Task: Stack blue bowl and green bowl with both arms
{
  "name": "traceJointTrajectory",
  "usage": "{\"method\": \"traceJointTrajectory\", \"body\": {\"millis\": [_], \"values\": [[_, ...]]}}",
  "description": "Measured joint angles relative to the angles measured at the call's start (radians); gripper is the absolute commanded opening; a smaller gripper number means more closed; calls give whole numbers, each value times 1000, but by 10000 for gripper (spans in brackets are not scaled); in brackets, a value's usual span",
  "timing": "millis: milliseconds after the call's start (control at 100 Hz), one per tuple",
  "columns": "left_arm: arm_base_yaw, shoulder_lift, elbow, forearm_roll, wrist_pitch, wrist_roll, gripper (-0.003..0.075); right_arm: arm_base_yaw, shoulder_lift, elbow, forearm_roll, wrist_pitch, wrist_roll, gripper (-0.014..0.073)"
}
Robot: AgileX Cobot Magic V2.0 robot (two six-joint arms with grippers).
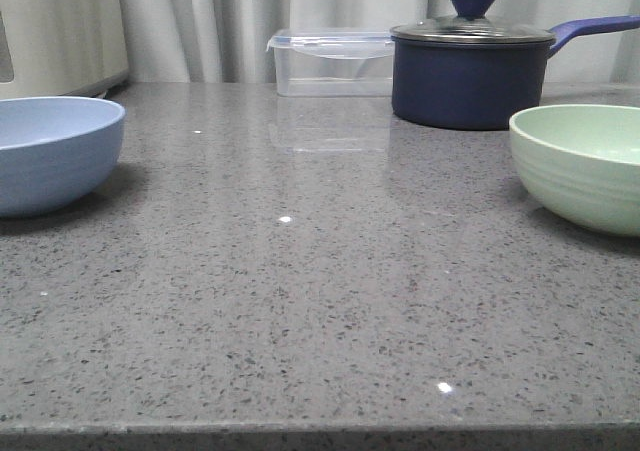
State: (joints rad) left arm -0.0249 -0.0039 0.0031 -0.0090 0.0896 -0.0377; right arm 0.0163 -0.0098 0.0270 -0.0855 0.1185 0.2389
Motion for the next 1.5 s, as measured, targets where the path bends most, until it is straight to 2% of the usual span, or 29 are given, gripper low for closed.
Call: {"method": "traceJointTrajectory", "body": {"millis": [970, 1090, 1280, 1500], "values": [[0, 0, 0, 0, 0, 1, -20, 0, 0, 0, 0, -24, 0, -81], [0, 0, 0, -9, 0, 1, -20, 0, 0, 0, 49, -44, 0, -79], [0, 0, -20, -54, 47, 1, -21, 0, 7, -63, 71, 85, 0, -70], [0, 129, -177, -70, 151, 1, -20, 0, 142, -227, 75, 203, 0, -71]]}}
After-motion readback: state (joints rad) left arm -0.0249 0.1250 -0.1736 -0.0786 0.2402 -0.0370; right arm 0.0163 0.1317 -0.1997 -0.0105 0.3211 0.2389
